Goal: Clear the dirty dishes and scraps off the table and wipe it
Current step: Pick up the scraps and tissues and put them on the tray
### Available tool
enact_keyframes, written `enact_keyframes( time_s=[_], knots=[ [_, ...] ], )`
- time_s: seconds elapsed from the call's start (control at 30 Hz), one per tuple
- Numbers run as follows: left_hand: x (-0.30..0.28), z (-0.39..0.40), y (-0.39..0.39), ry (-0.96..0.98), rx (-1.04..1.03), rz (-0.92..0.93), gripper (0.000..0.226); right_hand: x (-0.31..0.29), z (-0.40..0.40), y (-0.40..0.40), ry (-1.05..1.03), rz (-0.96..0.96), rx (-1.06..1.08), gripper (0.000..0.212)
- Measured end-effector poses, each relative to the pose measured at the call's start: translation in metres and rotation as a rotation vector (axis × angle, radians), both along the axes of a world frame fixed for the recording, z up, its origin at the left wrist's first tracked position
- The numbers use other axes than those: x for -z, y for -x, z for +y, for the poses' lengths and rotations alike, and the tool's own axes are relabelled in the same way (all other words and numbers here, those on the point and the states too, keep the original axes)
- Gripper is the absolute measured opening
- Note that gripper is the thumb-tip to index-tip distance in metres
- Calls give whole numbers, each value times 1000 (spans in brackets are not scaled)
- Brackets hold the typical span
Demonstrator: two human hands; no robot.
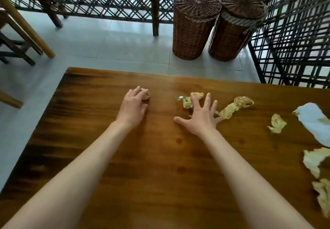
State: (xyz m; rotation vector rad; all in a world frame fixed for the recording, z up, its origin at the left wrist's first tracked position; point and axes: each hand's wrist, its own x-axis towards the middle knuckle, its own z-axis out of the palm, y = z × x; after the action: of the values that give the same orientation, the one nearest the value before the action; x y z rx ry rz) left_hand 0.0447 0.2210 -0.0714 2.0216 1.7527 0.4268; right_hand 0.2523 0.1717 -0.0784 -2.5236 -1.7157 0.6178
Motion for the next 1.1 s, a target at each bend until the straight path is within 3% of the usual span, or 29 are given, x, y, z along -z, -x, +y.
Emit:
enact_keyframes(
  time_s=[0.17,0.43,0.6,0.93,1.1],
  knots=[
    [3,2,0,-84,-20,-34,48,6,-2,3,-94,-12,-11,86],
    [3,-10,0,-175,-39,-53,29,9,-13,3,-304,-72,-44,35],
    [1,-16,1,-137,-44,-108,22,8,-23,0,-372,-138,-79,25],
    [-8,-32,-1,-81,-57,-94,9,-10,-50,-8,-382,-19,-84,12],
    [-15,-48,-7,-10,-48,-55,19,-28,-75,-19,-439,34,-76,8]
  ],
)
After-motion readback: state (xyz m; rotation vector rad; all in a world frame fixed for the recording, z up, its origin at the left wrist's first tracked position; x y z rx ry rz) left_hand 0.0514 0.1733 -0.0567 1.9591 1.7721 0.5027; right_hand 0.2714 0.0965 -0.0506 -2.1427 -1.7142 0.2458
